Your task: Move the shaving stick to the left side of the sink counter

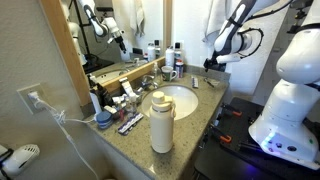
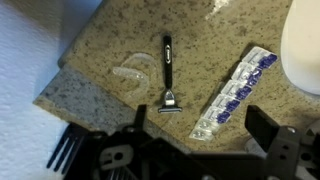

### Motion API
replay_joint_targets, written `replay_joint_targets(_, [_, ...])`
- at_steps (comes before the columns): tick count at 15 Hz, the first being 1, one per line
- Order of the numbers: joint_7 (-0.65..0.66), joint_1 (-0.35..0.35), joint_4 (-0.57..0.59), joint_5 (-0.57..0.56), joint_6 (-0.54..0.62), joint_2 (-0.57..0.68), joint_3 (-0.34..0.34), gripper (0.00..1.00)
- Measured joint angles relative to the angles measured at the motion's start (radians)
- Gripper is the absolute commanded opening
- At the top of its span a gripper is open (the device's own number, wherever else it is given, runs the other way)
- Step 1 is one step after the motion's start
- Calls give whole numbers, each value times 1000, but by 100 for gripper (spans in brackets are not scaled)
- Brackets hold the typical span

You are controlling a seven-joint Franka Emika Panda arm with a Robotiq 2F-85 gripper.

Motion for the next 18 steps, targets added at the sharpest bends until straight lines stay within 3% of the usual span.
replay_joint_targets(10, [-37, 23, 3, 71, 12, 140, -15, 100])
replay_joint_targets(18, [-42, -55, 19, 72, 42, 206, 71, 100])
